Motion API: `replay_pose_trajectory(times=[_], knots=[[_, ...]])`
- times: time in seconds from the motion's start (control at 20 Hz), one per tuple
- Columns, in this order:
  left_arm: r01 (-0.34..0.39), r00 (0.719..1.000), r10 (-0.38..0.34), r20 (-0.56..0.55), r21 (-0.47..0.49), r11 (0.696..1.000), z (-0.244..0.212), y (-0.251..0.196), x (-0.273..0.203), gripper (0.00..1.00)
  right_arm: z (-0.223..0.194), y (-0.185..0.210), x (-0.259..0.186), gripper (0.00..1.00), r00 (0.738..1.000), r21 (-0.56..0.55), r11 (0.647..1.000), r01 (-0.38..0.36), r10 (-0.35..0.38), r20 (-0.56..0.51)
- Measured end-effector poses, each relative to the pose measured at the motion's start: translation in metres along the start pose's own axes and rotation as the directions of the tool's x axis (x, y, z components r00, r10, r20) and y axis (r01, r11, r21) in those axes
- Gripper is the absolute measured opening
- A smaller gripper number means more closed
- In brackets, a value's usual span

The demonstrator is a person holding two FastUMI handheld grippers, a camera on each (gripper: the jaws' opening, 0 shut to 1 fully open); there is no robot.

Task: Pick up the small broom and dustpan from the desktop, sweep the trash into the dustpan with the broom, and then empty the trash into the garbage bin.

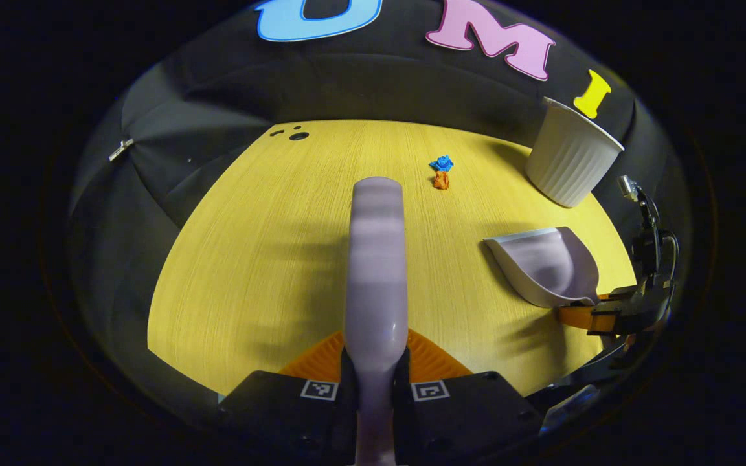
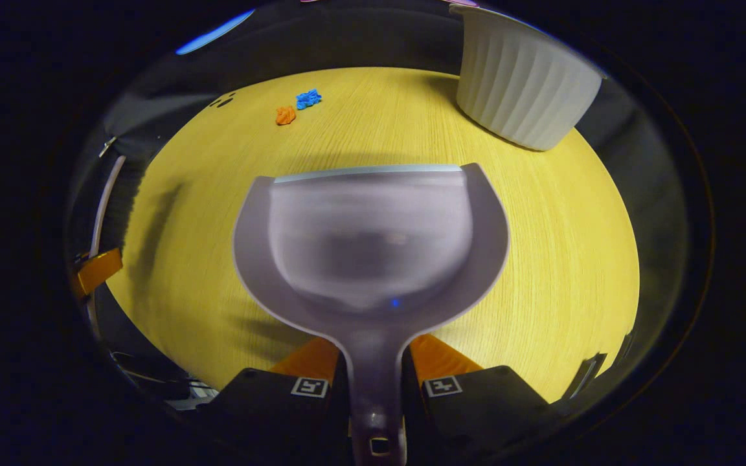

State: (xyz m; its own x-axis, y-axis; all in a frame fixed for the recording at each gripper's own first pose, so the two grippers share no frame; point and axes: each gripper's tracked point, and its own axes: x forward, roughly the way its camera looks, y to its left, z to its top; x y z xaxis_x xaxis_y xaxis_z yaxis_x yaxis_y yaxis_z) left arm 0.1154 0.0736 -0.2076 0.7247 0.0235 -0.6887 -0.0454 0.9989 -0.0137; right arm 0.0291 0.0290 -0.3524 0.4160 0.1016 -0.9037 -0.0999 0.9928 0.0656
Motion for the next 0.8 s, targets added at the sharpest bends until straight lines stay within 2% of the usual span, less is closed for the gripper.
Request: replay_pose_trajectory(times=[0.05, 0.1, 0.25, 0.3, 0.45, 0.5, 0.65, 0.8], knots=[[-0.001, 1.0, 0.001, -0.004, 0.01, 1.0, 0.004, -0.001, 0.006, 0.27, 0.0, 0.0, -0.001, 0.42, 1.0, -0.007, 1.0, -0.018, 0.018, -0.008], [0.003, 1.0, -0.003, -0.011, 0.014, 1.0, 0.009, -0.004, 0.011, 0.27, 0.0, -0.001, -0.001, 0.37, 0.999, -0.011, 0.999, -0.03, 0.03, -0.012], [0.013, 1.0, -0.012, -0.028, 0.03, 0.999, 0.03, -0.006, 0.029, 0.25, 0.003, -0.009, 0.0, 0.35, 0.999, -0.067, 0.997, -0.041, 0.04, -0.015], [0.012, 0.999, -0.011, -0.033, 0.043, 0.999, 0.039, -0.005, 0.036, 0.25, 0.006, -0.014, 0.0, 0.39, 0.999, -0.086, 0.995, -0.042, 0.042, -0.008], [0.011, 0.999, -0.007, -0.047, 0.085, 0.996, 0.068, -0.003, 0.058, 0.27, 0.015, -0.024, -0.002, 0.31, 0.998, -0.111, 0.992, -0.055, 0.056, 0.004], [0.007, 0.999, -0.002, -0.053, 0.097, 0.995, 0.078, -0.001, 0.067, 0.27, 0.019, -0.027, -0.003, 0.35, 0.998, -0.125, 0.99, -0.058, 0.059, 0.007], [0.013, 0.997, -0.004, -0.071, 0.134, 0.991, 0.109, -0.002, 0.093, 0.27, 0.027, -0.042, -0.008, 0.35, 0.997, -0.166, 0.984, -0.069, 0.071, 0.007], [0.024, 0.997, -0.006, -0.082, 0.22, 0.975, 0.141, -0.007, 0.12, 0.27, 0.039, -0.055, -0.01, 0.35, 0.997, -0.202, 0.976, -0.075, 0.079, 0.015]])
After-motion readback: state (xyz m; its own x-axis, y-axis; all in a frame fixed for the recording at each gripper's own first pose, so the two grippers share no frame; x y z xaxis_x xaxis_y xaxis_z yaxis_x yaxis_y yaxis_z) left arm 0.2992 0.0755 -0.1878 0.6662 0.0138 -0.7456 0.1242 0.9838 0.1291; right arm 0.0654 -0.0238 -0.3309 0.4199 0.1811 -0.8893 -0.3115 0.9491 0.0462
